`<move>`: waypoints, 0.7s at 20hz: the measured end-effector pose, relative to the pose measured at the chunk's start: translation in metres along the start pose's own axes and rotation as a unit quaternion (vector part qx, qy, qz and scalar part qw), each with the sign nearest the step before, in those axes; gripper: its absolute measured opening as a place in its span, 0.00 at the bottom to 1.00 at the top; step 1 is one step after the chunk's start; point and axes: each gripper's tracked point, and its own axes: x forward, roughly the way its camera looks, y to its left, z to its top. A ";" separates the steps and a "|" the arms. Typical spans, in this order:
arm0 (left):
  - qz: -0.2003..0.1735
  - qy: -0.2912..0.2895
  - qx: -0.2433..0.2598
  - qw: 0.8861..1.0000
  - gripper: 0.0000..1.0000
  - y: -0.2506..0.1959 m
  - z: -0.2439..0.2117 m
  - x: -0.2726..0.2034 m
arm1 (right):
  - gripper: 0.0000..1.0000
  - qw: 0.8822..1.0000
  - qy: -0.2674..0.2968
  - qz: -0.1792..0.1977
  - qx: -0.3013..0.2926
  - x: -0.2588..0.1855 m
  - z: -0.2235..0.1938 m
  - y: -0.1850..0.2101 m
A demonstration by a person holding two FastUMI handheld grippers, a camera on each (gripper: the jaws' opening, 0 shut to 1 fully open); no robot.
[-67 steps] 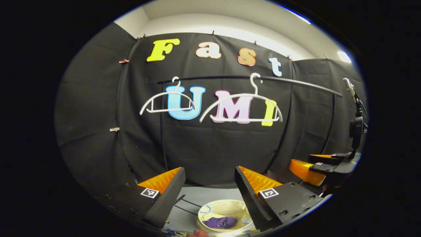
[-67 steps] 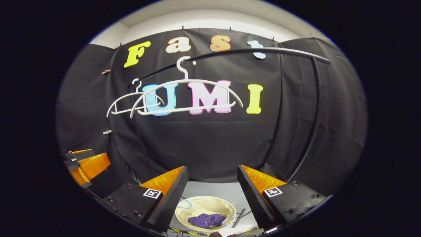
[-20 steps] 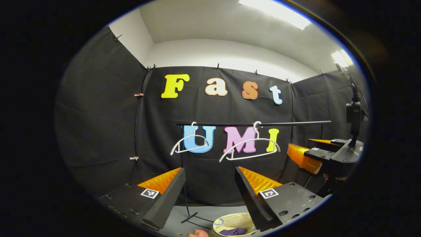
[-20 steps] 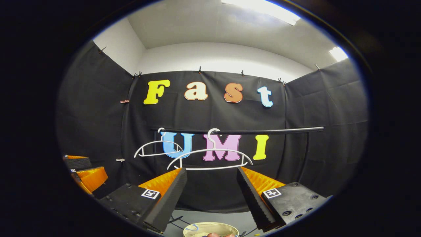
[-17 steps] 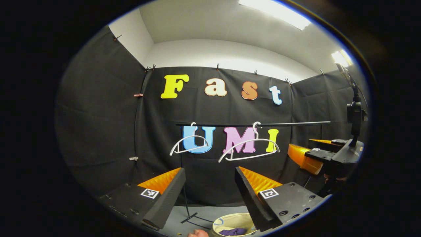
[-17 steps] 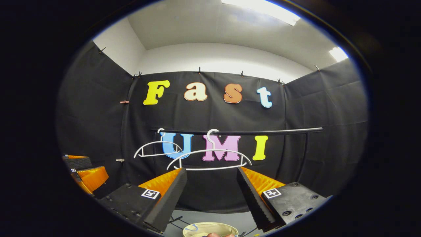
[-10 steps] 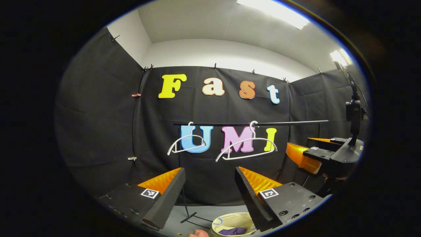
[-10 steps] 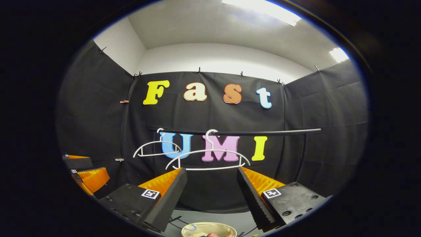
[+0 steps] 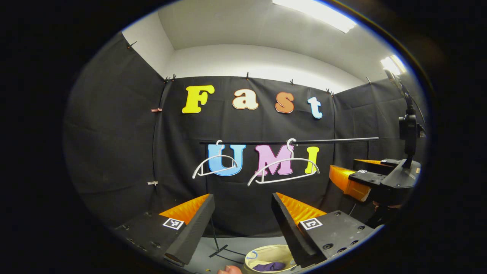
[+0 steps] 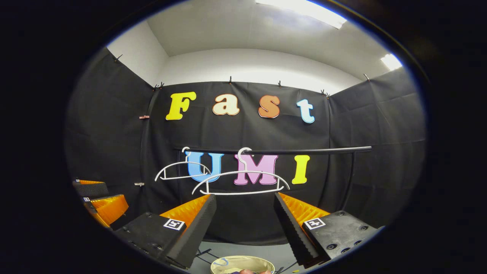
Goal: Grasp the clothes on the hanger with both hands and then place them into the laundry hamper below.
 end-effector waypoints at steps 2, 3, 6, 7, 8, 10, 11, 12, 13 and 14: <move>0.000 0.001 -0.001 1.000 0.95 -0.001 -0.001 0.000 | 0.98 1.000 0.002 0.000 -0.004 0.000 -0.001 -0.001; -0.001 0.002 -0.002 1.000 0.95 -0.002 0.000 -0.001 | 0.98 1.000 0.002 -0.001 -0.005 0.000 -0.001 -0.003; -0.004 0.003 -0.003 1.000 0.95 -0.003 -0.002 -0.001 | 0.98 1.000 0.001 -0.004 -0.003 -0.001 -0.001 -0.004; -0.004 0.003 -0.002 1.000 0.95 -0.003 -0.002 -0.001 | 0.98 1.000 0.002 -0.004 -0.003 -0.001 -0.001 -0.005; -0.004 0.003 -0.003 1.000 0.95 -0.002 -0.002 -0.001 | 0.98 1.000 0.002 -0.004 -0.003 0.000 -0.002 -0.004; -0.003 0.004 -0.004 1.000 0.95 -0.002 -0.003 -0.001 | 0.98 1.000 0.003 -0.005 -0.003 0.000 -0.003 -0.005; -0.003 0.004 -0.004 1.000 0.95 -0.001 -0.003 -0.001 | 0.98 1.000 0.003 -0.004 -0.003 -0.001 -0.003 -0.004; -0.002 0.006 -0.005 1.000 0.95 -0.001 -0.004 -0.001 | 0.98 1.000 0.005 -0.003 -0.004 -0.001 -0.004 -0.003; -0.002 0.005 -0.005 1.000 0.95 -0.001 -0.003 -0.001 | 0.98 1.000 0.005 -0.003 -0.005 0.000 -0.004 -0.004; -0.002 0.005 -0.006 1.000 0.92 -0.001 -0.003 -0.001 | 0.98 1.000 0.005 -0.003 -0.006 0.000 -0.004 -0.004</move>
